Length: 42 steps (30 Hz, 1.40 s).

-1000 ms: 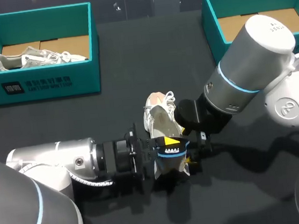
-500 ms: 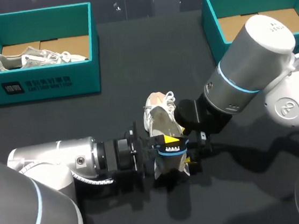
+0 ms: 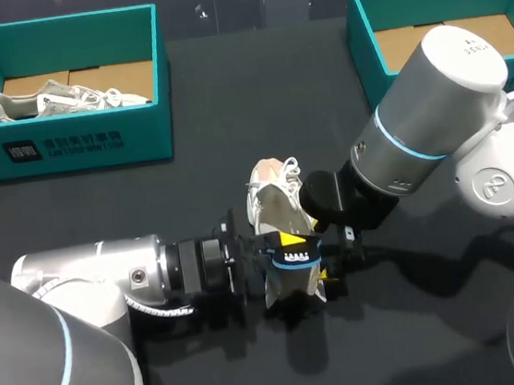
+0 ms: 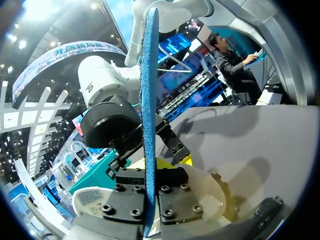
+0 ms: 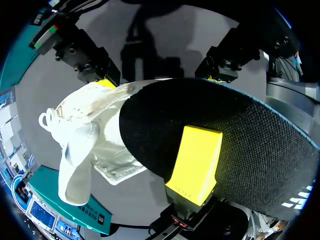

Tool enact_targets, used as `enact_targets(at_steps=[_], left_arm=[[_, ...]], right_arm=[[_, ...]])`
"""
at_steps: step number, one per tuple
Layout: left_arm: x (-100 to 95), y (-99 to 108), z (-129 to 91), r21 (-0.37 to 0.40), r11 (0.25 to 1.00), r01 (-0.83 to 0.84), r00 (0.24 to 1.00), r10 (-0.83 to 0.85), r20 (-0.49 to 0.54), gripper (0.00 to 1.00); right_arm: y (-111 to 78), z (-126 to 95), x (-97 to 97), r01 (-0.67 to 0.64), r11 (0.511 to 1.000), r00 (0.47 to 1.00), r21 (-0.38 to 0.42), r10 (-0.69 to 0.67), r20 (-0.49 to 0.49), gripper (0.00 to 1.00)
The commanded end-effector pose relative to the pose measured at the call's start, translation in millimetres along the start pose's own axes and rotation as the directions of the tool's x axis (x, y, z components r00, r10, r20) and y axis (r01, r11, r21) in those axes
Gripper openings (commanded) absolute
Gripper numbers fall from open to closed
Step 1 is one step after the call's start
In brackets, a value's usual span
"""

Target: Take the shoe out of the shoebox, open the shoe tongue, remove and reinsert the insole, then place the shoe into the shoebox

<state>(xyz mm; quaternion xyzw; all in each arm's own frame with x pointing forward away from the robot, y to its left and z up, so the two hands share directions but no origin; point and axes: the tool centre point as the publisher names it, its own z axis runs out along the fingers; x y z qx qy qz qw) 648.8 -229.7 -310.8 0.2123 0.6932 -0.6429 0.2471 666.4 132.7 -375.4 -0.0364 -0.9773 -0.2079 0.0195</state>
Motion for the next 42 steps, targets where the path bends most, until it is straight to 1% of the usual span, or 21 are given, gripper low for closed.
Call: enact_targets(at_steps=[1, 11, 27, 42], left_arm=[[-1.6, 6, 4, -0.003, 1.000, -0.006, 1.000, 0.006, -0.007, 0.00], [-3.9, 15, 5, -0.009, 0.997, -0.072, 0.997, 0.072, -0.011, 0.00], [-5.7, 26, 7, -0.033, 0.995, -0.098, 0.995, 0.097, -0.020, 0.00], [-12.5, 47, 11, -0.087, 0.992, -0.093, 0.995, 0.091, -0.029, 0.00]], right_arm=[[0.4, 1, 0.9, 0.000, 1.000, 1.000, 0.000, 0.000, 0.001, 1.00], [0.4, 1, 0.9, 0.000, 1.000, 1.000, 0.000, 0.000, 0.001, 1.00], [0.4, 1, 0.9, 0.000, 1.000, 1.000, 0.000, 0.000, 0.001, 1.00], [0.4, 1, 0.9, 0.000, 1.000, 1.000, 0.000, 0.000, 0.001, 1.00]])
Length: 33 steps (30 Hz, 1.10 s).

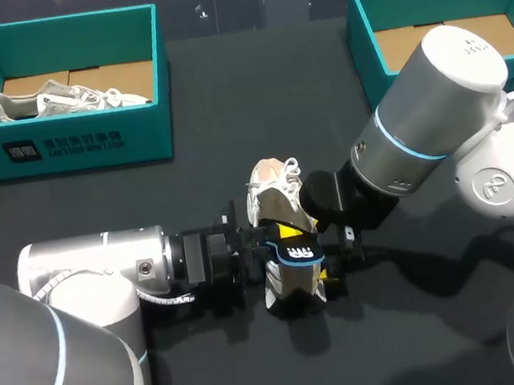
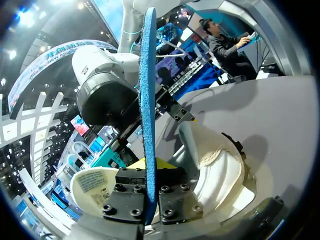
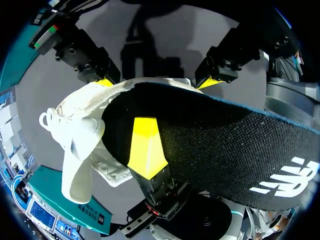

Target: Take the shoe out of the shoebox, open the shoe tongue, remove and reinsert the insole, then place the shoe into the shoebox

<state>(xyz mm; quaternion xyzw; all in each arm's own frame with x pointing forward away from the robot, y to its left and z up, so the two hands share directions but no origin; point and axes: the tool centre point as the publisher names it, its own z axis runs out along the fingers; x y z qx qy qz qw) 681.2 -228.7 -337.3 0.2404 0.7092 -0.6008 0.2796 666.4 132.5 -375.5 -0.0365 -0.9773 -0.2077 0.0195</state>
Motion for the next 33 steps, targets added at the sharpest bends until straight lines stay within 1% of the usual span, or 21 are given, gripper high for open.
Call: enact_targets(at_steps=[1, 9, 18, 24, 28, 33], left_arm=[[-2.8, 8, 9, -0.015, 1.000, 0.003, 1.000, -0.003, -0.010, 0.00], [-2.3, 16, 11, -0.036, 0.999, -0.011, 1.000, 0.011, -0.015, 0.00], [2.1, 16, 9, -0.034, 0.999, -0.041, 0.999, 0.040, -0.034, 0.00], [-0.9, 20, 5, -0.061, 0.997, -0.036, 0.999, 0.035, -0.025, 0.00], [-1.8, 24, 5, -0.094, 0.995, -0.027, 0.999, 0.025, -0.023, 0.00], [-2.2, 26, 6, -0.109, 0.994, -0.016, 1.000, 0.013, -0.027, 0.00]], right_arm=[[0.6, 1, 0.9, 0.000, 1.000, 1.000, 0.000, 0.000, 0.001, 1.00], [0.6, 1, 0.9, 0.000, 1.000, 1.000, 0.000, 0.000, 0.001, 1.00], [0.6, 1, 0.9, 0.000, 1.000, 1.000, 0.000, 0.000, 0.001, 1.00], [0.6, 1, 0.9, 0.000, 1.000, 1.000, 0.000, 0.000, 0.001, 1.00], [0.6, 1, 0.9, 0.000, 1.000, 1.000, 0.000, 0.000, 0.001, 1.00], [0.6, 1, 0.9, 0.000, 1.000, 1.000, 0.000, 0.000, 0.001, 1.00]])
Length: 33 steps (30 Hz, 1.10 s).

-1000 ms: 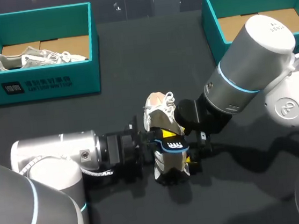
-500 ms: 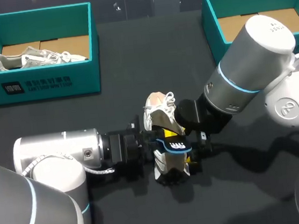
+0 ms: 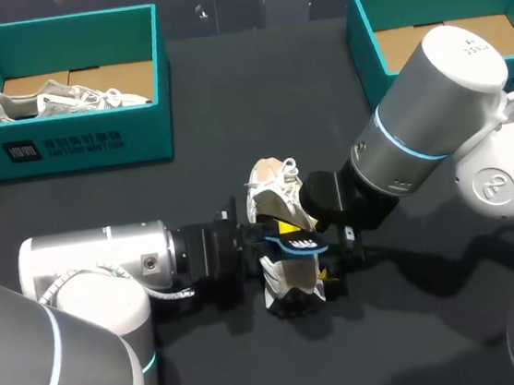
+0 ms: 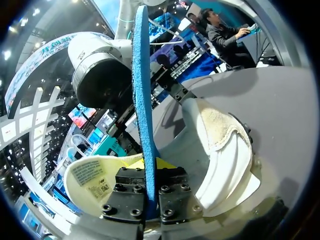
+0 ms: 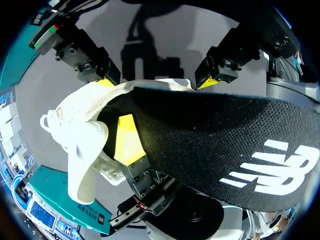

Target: Take the shoe out of the shoebox, open the shoe tongue, remove and reinsert the insole, then place the shoe into the shoebox

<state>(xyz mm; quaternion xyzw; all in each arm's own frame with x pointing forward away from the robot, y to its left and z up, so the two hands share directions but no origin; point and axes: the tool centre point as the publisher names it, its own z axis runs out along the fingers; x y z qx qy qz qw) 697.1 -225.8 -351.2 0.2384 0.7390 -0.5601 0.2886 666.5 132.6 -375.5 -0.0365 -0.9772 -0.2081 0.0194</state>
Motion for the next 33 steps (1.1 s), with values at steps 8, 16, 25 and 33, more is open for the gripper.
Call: enact_targets(at_steps=[8, 16, 25, 33], left_arm=[[-0.2, -2, 7, 0.015, 1.000, 0.025, 1.000, -0.025, -0.014, 0.02], [-1.4, -10, 4, 0.040, 0.999, 0.033, 0.999, -0.033, -0.014, 0.25], [-1.7, -24, -1, 0.083, 0.996, 0.034, 0.999, -0.033, -0.010, 0.27], [-2.6, -39, -7, 0.127, 0.992, 0.017, 1.000, -0.017, -0.002, 0.29]], right_arm=[[0.5, 1, 0.9, 0.000, 1.000, 1.000, 0.001, 0.000, 0.001, 1.00], [0.5, 1, 0.9, 0.000, 1.000, 1.000, 0.001, 0.000, 0.001, 1.00], [0.5, 1, 0.9, 0.000, 1.000, 1.000, 0.001, 0.000, 0.001, 1.00], [0.5, 1, 0.9, 0.000, 1.000, 1.000, 0.001, 0.000, 0.001, 1.00]])
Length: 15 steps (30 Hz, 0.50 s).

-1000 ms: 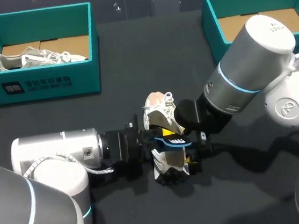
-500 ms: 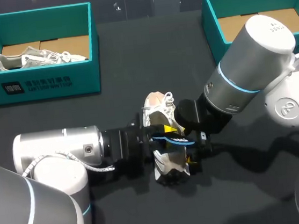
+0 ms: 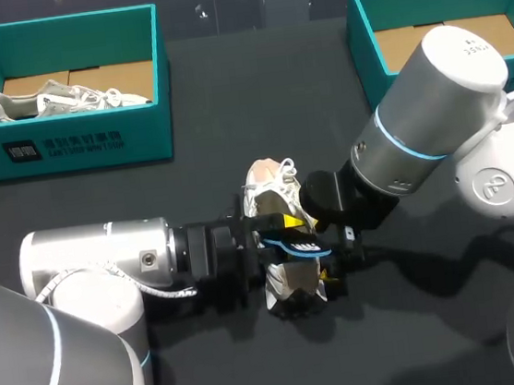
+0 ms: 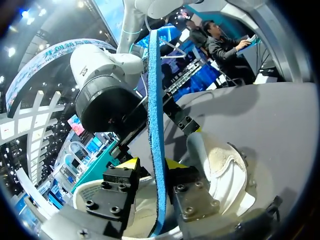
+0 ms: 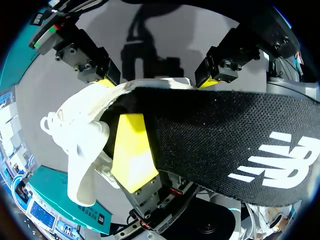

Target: Take the shoe out of the shoebox, open the shoe tongue, remove and reinsert the insole, then place the shoe into the shoebox

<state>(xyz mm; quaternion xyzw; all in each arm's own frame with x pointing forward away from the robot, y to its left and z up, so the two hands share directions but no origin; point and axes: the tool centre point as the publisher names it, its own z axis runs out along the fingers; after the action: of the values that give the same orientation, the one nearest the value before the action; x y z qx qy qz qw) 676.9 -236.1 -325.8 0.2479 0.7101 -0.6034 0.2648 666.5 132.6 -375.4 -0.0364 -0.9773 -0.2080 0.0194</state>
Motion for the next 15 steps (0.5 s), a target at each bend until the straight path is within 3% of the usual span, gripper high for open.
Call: enact_targets(at_steps=[1, 5, 11, 15], left_arm=[[0.6, -7.4, -7.8, 0.018, 1.000, -0.010, 1.000, 0.009, 0.008, 0.29], [0.6, -14.3, -10.3, 0.046, 0.999, -0.023, 1.000, 0.023, 0.008, 0.27], [2.3, -16.6, -11.7, 0.068, 0.997, -0.040, 0.999, 0.040, -0.001, 0.02], [5.3, -12.7, -8.8, 0.072, 0.994, -0.078, 0.997, 0.080, -0.018, 0.00]], right_arm=[[0.5, 1.0, 0.9, 0.000, 1.000, 1.000, 0.000, 0.000, 0.001, 1.00], [0.5, 1.0, 0.9, 0.000, 1.000, 1.000, 0.000, 0.000, 0.001, 1.00], [0.5, 1.0, 0.9, 0.000, 1.000, 1.000, 0.000, 0.000, 0.001, 1.00], [0.5, 1.0, 0.9, 0.000, 1.000, 1.000, 0.000, 0.000, 0.001, 1.00]])
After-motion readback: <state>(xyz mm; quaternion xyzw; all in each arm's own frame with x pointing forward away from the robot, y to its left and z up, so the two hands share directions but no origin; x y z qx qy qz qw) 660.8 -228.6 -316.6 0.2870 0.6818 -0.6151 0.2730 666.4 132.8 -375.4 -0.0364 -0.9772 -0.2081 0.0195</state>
